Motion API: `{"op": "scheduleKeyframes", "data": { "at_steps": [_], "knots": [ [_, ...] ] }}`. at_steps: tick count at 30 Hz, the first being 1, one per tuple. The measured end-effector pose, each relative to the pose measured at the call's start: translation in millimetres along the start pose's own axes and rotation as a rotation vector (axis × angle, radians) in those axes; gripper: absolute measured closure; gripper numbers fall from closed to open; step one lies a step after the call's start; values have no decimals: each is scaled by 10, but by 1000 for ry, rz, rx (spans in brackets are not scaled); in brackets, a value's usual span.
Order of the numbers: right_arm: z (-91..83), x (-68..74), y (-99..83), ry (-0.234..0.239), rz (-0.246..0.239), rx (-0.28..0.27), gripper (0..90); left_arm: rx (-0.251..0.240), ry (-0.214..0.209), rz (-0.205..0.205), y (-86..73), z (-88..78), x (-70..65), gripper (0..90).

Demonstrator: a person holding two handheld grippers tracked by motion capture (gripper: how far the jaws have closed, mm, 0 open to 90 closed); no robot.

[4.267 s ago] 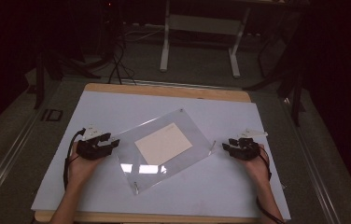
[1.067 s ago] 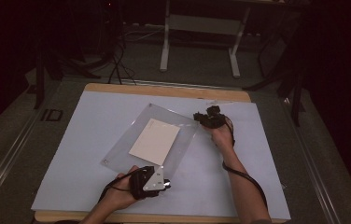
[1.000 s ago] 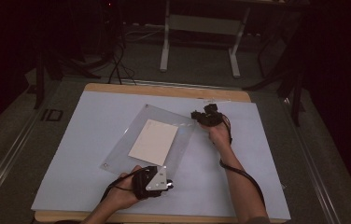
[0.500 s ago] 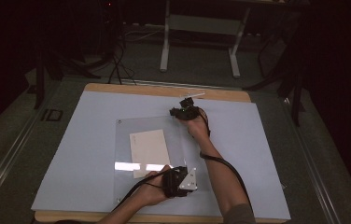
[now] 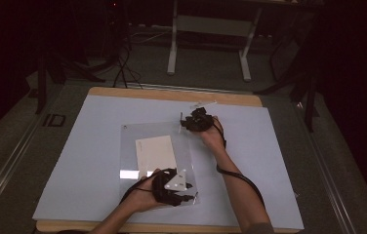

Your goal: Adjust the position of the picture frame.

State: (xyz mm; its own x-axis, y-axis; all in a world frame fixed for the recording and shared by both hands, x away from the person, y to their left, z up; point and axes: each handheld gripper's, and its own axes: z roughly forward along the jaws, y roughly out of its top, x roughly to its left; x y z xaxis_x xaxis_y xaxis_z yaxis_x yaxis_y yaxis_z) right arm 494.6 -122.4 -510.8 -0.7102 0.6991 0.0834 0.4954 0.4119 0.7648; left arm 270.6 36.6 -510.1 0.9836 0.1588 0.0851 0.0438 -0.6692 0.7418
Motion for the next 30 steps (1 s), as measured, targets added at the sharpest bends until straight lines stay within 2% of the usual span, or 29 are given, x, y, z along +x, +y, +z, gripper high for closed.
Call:
{"op": "scheduleKeyframes", "data": {
  "at_steps": [2, 4, 7, 8, 9, 11, 14, 19, 23, 30],
  "knots": [
    [-82, -4, -58, -2, -6, -2, 630, -17, 24, -41, -69, -99, 96, 607],
    [-156, -5, -126, -5, -15, 3, 624, -41, 51, -101, -129, -188, 223, 606],
    [-247, -4, -223, -8, -17, 8, 615, -76, 120, -187, -196, -302, 430, 602],
    [-288, -5, -265, -8, -21, 11, 614, -78, 145, -194, -206, -325, 470, 594],
    [-310, -1, -290, -8, -16, 11, 612, -85, 190, -207, -222, -354, 529, 592],
    [-369, 5, -359, -8, -29, 17, 602, -88, 222, -241, -245, -388, 632, 592],
    [-473, 31, -470, -17, -72, 40, 594, -89, 247, -274, -273, -418, 760, 589],
    [-694, 61, -609, -18, -89, 39, 591, -95, 305, -326, -313, -430, 958, 583],
    [-863, 114, -720, -13, -105, 37, 590, -99, 322, -354, -323, -415, 1106, 580],
    [-1089, 245, -941, 16, -135, 32, 591, -70, 334, -386, -335, -315, 1342, 576]
  ]
}}
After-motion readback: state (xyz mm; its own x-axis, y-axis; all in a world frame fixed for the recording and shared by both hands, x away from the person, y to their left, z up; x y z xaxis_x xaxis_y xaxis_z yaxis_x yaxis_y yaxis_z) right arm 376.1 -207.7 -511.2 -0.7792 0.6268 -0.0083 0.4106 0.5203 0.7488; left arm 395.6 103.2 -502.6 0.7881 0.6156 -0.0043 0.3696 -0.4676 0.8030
